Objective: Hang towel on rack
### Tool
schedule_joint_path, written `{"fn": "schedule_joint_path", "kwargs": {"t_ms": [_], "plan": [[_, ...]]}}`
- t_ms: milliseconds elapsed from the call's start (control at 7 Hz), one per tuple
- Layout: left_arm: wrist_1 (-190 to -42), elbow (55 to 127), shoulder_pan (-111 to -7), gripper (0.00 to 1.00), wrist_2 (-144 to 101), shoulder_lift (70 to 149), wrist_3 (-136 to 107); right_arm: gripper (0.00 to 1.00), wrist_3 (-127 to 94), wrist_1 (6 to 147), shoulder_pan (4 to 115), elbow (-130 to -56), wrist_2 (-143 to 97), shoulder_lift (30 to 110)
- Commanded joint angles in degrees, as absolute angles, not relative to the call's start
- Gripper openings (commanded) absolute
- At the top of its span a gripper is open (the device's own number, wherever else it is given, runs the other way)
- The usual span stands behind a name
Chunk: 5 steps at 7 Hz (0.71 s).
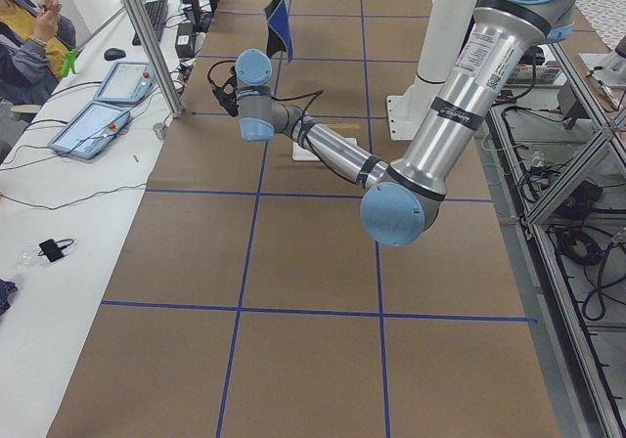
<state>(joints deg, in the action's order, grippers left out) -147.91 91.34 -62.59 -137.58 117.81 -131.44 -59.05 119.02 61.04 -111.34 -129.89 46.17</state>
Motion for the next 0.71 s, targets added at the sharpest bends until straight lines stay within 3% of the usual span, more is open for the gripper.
{"fn": "schedule_joint_path", "kwargs": {"t_ms": [0, 571], "plan": [[-150.8, 92.1, -61.2, 0.98, -137.5, 120.5, -150.9, 0.00, -62.3, 119.0, 55.7, -110.6, -123.5, 41.2], [-150.6, 97.0, -52.0, 0.98, -130.4, 120.6, -167.2, 0.00, -69.4, 119.3, 48.3, -106.5, -113.3, 31.9]]}}
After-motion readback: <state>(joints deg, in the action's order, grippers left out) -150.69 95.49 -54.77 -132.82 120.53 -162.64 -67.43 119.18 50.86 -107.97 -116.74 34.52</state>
